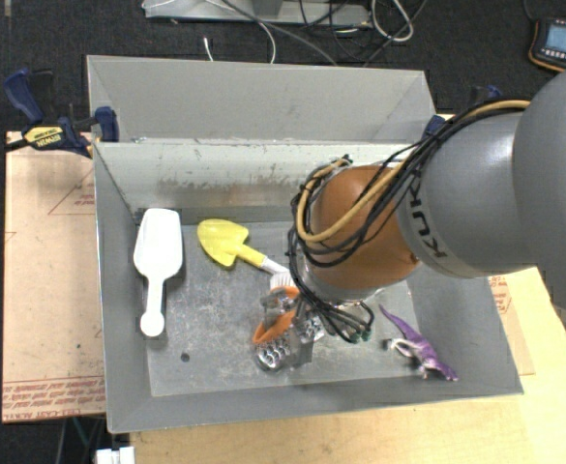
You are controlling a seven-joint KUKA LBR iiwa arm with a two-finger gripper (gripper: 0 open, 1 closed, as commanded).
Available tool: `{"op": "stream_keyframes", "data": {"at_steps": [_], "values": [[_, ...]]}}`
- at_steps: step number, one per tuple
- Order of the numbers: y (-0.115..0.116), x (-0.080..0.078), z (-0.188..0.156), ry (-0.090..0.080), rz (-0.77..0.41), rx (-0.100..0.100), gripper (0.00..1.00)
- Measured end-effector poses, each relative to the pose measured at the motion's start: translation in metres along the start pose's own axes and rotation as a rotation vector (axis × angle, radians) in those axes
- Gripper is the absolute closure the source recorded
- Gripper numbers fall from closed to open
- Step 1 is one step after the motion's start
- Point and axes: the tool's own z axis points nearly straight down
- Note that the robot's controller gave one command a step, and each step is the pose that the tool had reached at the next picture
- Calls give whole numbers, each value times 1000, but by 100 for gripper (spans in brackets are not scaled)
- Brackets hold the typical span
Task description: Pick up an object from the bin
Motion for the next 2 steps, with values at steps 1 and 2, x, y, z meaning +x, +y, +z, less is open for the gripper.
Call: {"op": "stream_keyframes", "data": {"at_steps": [1, 2], "values": [[0, 0, 0, 0, 0, 0, 100], [15, 5, -104, 4, -18, -2, 100]]}}
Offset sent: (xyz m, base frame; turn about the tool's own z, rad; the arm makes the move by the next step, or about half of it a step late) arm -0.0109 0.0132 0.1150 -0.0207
